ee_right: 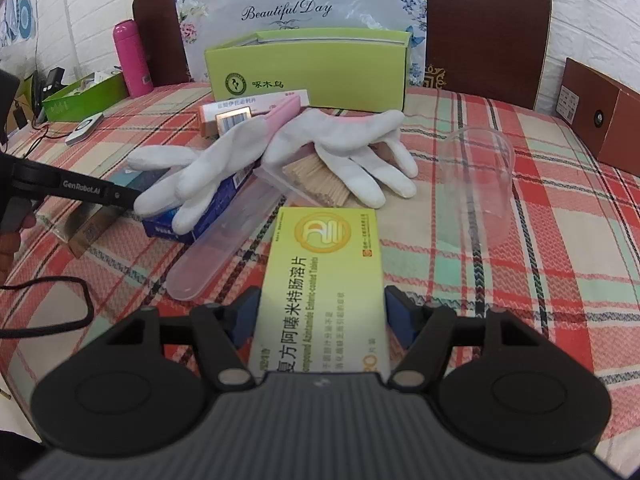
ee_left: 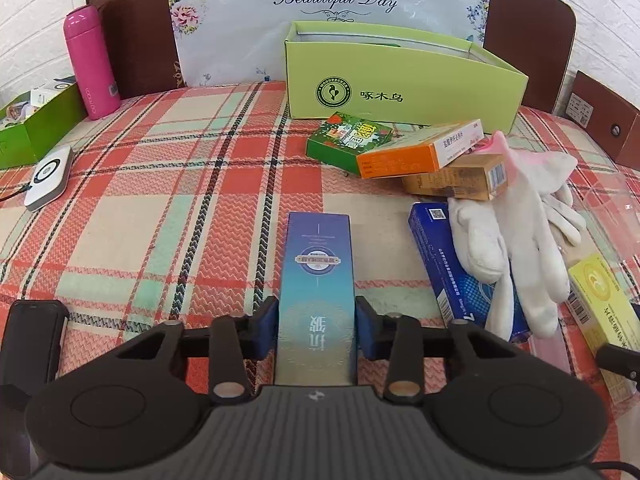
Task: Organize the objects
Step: 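Lift and carry the yellow medicine box and teal VIVX box toward the lime-green box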
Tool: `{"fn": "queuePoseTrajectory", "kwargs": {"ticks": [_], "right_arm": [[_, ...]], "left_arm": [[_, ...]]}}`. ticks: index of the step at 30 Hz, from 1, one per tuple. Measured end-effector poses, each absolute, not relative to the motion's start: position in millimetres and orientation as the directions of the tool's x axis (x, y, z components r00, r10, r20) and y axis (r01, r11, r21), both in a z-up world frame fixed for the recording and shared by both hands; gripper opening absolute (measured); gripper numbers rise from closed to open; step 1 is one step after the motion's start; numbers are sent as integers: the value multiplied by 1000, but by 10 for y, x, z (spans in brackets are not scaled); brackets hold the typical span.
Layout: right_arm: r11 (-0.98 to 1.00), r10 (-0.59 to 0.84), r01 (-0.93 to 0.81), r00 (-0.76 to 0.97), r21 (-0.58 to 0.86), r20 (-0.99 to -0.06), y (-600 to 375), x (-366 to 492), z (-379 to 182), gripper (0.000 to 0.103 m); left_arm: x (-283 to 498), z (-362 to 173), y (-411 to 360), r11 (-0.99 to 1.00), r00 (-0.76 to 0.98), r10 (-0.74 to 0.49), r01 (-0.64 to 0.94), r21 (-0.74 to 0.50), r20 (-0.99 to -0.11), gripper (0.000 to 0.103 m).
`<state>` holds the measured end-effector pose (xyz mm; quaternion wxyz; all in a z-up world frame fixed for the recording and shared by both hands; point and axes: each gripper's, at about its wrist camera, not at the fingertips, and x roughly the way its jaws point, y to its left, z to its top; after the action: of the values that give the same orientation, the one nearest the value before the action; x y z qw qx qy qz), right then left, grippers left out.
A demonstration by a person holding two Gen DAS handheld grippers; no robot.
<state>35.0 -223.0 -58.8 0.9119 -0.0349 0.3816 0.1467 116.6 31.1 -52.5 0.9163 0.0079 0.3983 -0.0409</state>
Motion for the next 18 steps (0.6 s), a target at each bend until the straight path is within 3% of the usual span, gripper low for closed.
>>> {"fn": "queuePoseTrajectory", "kwargs": {"ticks": [8, 18], "right_arm": [[949, 279, -303, 680, 87, -678, -2334, 305, -409, 66], [936, 349, -316, 755, 158, -555, -2471, 538, 103, 66]], "left_arm": [[1063, -371, 392, 993, 696, -117, 94, -72, -709, 41], [1147, 371, 216, 971, 797, -238, 212, -110, -555, 41]]}}
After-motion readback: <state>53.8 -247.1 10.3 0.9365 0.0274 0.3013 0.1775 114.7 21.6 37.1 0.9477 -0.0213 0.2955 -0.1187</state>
